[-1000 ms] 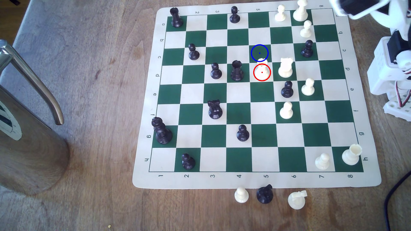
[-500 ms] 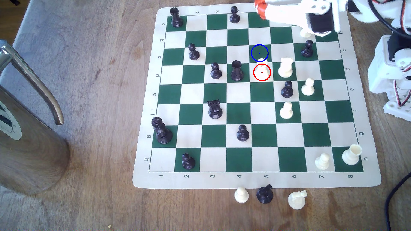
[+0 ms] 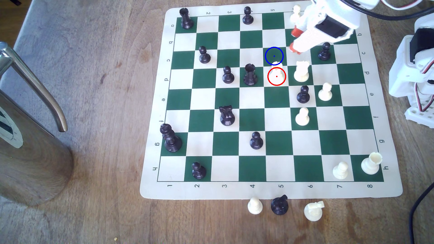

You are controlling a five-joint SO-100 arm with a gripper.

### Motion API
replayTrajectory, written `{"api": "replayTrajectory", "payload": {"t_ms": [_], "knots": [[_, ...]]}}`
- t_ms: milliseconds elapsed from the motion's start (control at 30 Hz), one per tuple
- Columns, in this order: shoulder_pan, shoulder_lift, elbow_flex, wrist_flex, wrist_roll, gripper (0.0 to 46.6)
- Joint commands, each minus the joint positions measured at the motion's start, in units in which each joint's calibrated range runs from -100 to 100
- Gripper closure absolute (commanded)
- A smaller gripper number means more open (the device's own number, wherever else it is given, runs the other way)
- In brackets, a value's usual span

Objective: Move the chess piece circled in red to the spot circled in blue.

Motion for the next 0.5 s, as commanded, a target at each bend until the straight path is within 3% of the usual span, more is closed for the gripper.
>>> {"api": "replayTrajectory", "payload": {"t_ms": [0, 167, 467], "knots": [[1.38, 9.95, -10.05, -0.99, -1.9, 32.3], [1.54, 20.4, -16.12, -0.99, -4.44, 32.2], [2.17, 27.44, -18.12, -2.46, -5.27, 30.5]]}}
